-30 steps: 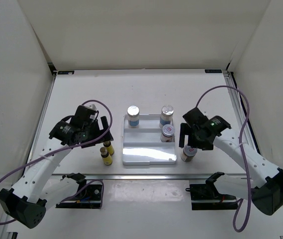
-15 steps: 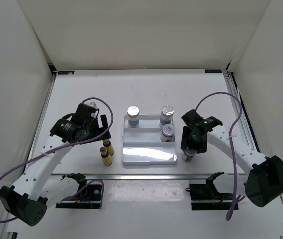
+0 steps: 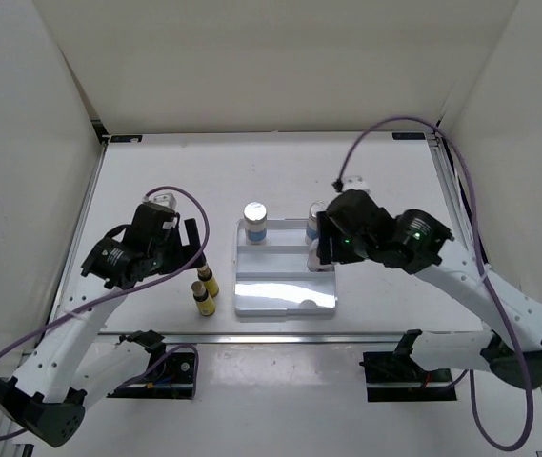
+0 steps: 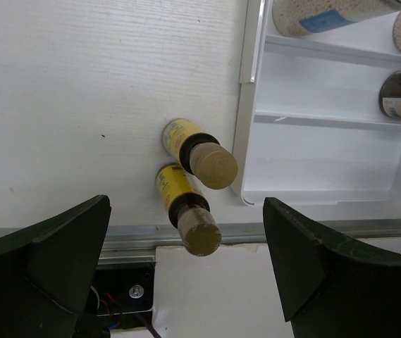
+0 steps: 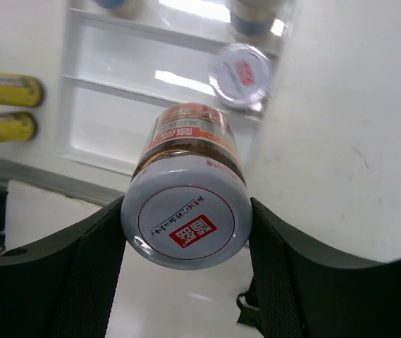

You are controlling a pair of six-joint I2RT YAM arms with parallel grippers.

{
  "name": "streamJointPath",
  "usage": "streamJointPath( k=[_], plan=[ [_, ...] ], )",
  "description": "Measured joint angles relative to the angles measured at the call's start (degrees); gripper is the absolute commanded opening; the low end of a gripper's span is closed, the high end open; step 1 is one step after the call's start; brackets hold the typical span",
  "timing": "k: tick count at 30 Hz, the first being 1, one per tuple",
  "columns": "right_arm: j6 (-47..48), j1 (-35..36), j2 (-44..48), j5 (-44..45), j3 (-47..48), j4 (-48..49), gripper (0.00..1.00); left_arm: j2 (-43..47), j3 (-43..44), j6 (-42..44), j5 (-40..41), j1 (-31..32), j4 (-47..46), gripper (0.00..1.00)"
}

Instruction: Organize the condiment bottles

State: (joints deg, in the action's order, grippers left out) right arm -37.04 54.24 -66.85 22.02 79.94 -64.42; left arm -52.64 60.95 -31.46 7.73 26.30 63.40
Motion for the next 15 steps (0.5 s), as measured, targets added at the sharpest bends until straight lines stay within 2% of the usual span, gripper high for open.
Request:
streamJointPath(
  k=[3, 6, 11, 15],
  plan=[
    [2.4, 5.5, -7.9, 1.7, 7.5, 2.5, 0.01, 1.0, 0.2, 0.4, 0.8, 0.0, 0.0, 1.0],
    [5.1, 7.8, -17.7, 1.7, 11.0, 6.1, 0.01, 1.1, 0.2, 0.7, 0.9, 0.0, 0.0, 1.0],
    [9.4, 7.1, -30.5, -2.0, 11.3, 13.0, 0.0, -0.4, 0.2, 1.3, 0.8, 0.0, 0.0, 1.0],
    [11.8, 4.8, -34.1, -5.4, 11.4, 16.2, 0.0, -2.7, 0.2, 1.5, 0.8, 0.0, 0.0, 1.0]
  ],
)
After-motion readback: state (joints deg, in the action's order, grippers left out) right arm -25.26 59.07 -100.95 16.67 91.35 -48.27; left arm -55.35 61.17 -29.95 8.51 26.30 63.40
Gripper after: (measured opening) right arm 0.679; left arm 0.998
